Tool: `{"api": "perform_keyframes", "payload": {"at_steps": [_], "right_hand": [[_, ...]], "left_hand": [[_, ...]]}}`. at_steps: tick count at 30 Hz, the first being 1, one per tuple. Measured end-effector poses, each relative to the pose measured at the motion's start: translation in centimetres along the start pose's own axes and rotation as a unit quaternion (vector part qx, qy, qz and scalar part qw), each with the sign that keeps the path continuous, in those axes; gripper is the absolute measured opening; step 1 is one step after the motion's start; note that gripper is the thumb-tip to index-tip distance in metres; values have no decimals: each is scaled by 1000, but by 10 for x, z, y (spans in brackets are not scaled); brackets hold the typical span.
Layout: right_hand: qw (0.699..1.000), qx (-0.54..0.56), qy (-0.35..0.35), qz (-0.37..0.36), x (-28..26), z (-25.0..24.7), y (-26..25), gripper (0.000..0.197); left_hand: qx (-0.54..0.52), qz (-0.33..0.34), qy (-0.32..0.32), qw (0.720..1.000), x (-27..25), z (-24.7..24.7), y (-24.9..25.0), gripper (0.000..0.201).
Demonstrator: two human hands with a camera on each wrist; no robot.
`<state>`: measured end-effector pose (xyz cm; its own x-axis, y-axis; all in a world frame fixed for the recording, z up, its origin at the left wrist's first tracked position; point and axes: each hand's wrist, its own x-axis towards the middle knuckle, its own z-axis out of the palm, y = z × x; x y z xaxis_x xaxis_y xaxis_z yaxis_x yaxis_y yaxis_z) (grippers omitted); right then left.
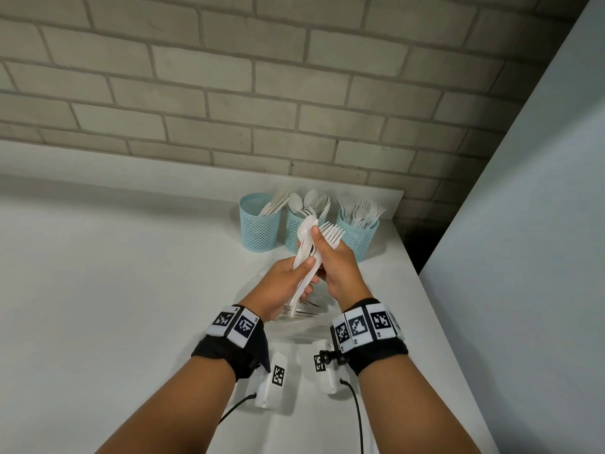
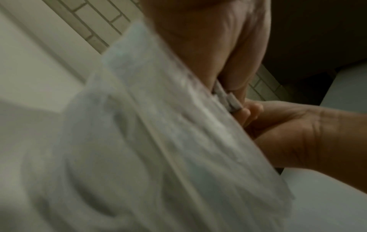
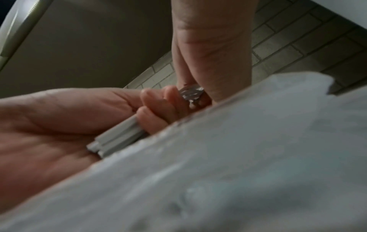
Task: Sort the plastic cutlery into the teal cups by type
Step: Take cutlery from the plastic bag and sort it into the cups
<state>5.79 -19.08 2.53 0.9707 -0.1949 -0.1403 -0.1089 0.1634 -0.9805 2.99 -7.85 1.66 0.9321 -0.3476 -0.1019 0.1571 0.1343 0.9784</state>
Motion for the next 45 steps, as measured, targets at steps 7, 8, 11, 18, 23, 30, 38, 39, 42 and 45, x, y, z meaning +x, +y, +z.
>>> {"api": "perform_keyframes", "payload": {"at_steps": [7,8,11,18,23,30,38,39,42,45], "right_hand": [[999,-26,3,-24,0,-3,2,27],[999,-28,7,-27,0,-3,3,21],[999,-41,17,-31,1,-2,5,20],[994,-81,45,-66,2,-3,2,29],[991,-85,56,-81,6,-5,-4,34],[976,5,179,-124,16,-24,-17,36],[982,86,134,-96,7,-28,-25,18],[989,50,116,-82,5,-26,-24,15],[995,-32,50,-81,1,-21,-19,6],[993,-63,14,-100,-3,-16,-17,9]], "left_hand": [[16,23,44,999,-3,-2,-2,13],[19,27,49,998,-4,-1,-2,13],[20,27,56,998,-5,-1,-3,11],[-16,23,67,997,-8,-2,-1,9],[-35,10,65,997,-7,-4,-1,6],[-58,-15,80,995,-8,-11,-4,9],[-65,-15,91,994,-7,-11,-2,10],[-63,-15,91,994,-7,-11,-2,9],[-67,-18,94,993,-8,-11,-1,8],[-71,-19,99,992,-8,-13,0,8]]}}
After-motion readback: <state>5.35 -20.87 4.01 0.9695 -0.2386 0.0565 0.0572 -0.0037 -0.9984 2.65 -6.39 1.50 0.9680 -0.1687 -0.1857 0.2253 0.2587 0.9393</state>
